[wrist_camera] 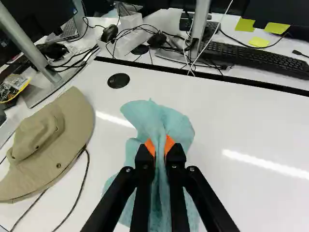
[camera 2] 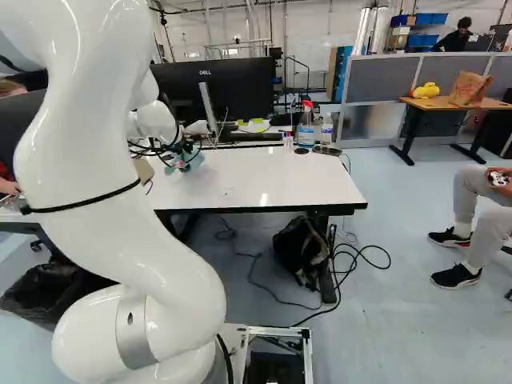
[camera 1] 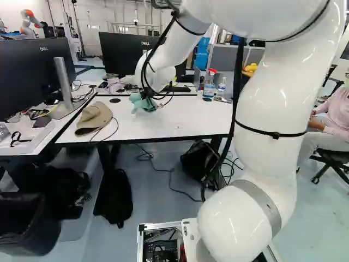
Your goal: Clean the table with the green towel
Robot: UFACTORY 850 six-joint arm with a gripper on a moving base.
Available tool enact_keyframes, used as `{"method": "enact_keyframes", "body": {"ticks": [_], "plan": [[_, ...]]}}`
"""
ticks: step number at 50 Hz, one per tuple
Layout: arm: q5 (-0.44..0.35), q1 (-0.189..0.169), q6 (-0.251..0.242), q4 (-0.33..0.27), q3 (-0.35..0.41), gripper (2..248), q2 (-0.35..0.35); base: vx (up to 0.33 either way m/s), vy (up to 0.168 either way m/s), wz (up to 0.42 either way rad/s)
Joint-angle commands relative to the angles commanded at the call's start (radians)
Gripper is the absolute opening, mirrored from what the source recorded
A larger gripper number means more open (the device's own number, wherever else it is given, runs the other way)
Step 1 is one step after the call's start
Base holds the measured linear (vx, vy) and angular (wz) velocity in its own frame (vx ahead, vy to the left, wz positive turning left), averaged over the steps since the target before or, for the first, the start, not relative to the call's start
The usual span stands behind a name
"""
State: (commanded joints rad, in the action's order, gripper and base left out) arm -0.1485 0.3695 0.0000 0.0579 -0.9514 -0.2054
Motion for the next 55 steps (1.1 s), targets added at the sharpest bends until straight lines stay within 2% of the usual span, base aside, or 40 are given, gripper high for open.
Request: {"method": "enact_keyframes", "body": {"ticks": [27, 55], "plan": [[0.000, -0.053, 0.000, 0.000, 0.132, 41, 0.119, 0.000, 0.000, 0.000], [0.000, -0.122, 0.000, 0.000, 0.255, 41, 0.239, 0.000, 0.000, 0.000]]}}
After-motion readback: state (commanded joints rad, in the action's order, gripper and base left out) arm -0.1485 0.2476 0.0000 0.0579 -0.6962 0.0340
